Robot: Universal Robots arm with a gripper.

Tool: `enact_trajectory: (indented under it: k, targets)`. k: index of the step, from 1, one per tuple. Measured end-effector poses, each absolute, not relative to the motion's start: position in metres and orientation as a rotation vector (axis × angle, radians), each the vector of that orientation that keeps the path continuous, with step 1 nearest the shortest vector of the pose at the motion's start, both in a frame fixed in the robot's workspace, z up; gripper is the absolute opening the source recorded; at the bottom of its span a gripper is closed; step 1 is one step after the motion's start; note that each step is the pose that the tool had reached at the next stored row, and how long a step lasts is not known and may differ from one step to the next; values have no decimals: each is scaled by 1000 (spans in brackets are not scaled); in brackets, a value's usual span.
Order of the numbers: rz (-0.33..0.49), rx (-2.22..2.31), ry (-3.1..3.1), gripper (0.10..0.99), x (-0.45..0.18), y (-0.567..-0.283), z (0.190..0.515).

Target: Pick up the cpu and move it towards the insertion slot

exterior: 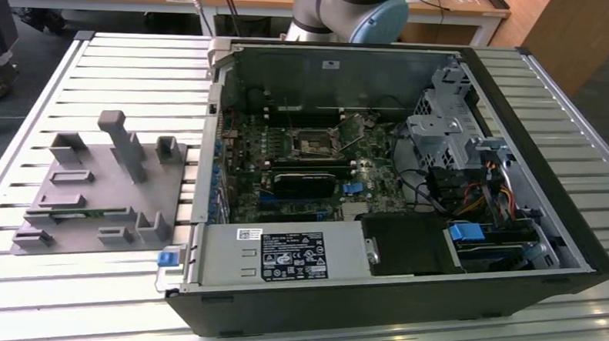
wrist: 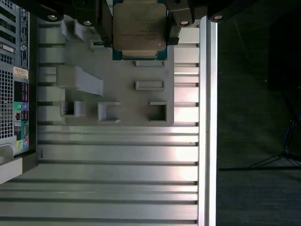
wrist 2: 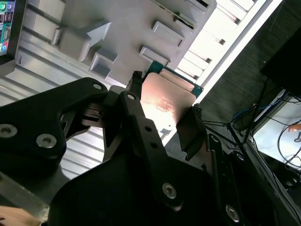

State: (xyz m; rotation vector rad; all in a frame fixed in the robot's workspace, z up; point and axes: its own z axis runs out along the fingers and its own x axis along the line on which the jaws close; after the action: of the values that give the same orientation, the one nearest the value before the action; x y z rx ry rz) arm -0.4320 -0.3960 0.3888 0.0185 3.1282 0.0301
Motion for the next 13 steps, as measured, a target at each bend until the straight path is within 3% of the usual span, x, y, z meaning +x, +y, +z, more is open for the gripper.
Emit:
enact_trajectory:
  k: [13]
  targets:
    - [30,19,3128,541,-419,-396,389]
